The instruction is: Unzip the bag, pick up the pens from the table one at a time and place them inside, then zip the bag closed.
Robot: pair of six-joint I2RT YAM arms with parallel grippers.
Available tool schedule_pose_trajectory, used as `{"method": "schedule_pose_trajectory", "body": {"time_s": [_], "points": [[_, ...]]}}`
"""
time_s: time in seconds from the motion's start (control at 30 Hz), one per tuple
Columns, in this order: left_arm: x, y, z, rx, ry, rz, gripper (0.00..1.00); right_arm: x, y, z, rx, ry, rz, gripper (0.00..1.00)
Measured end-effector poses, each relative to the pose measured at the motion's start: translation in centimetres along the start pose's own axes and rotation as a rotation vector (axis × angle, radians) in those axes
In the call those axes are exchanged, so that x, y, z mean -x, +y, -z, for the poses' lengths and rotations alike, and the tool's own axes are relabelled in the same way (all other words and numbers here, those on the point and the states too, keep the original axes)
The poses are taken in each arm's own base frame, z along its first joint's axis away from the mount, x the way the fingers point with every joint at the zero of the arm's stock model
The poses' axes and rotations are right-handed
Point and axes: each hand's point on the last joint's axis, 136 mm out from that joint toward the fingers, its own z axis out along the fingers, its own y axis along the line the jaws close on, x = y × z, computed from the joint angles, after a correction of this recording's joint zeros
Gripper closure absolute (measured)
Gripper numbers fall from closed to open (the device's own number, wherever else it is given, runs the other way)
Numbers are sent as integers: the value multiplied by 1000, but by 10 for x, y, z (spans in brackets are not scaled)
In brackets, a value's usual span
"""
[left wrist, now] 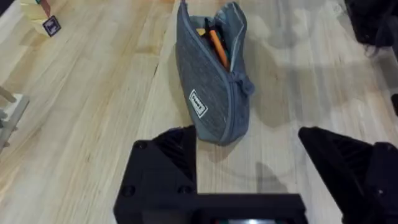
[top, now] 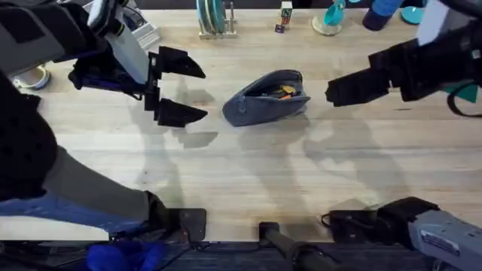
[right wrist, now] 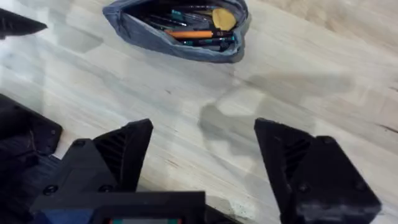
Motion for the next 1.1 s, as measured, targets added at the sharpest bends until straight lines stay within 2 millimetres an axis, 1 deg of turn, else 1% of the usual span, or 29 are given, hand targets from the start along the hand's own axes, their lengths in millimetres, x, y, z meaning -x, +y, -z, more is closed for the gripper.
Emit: {"method": "schedule_pose_trajectory", "body": {"time_s": [0.13, 0.5, 0.83, 0.93, 1.1], "points": [[-4, 2, -2, -4, -2, -8, 6, 0, -2, -9, 0, 32, -35, 5], [-5, 3, -2, -1, 0, -17, 6, -2, -2, -9, 0, 41, -63, 5], [-5, 3, -2, -1, 0, -17, 6, -3, -3, -9, -22, 44, -235, 3], [-5, 3, -2, -1, 0, -17, 6, -4, 3, -11, -33, 48, -249, 4], [-5, 3, -2, -1, 0, -17, 6, -7, 20, -13, -53, 56, -222, 4]]}}
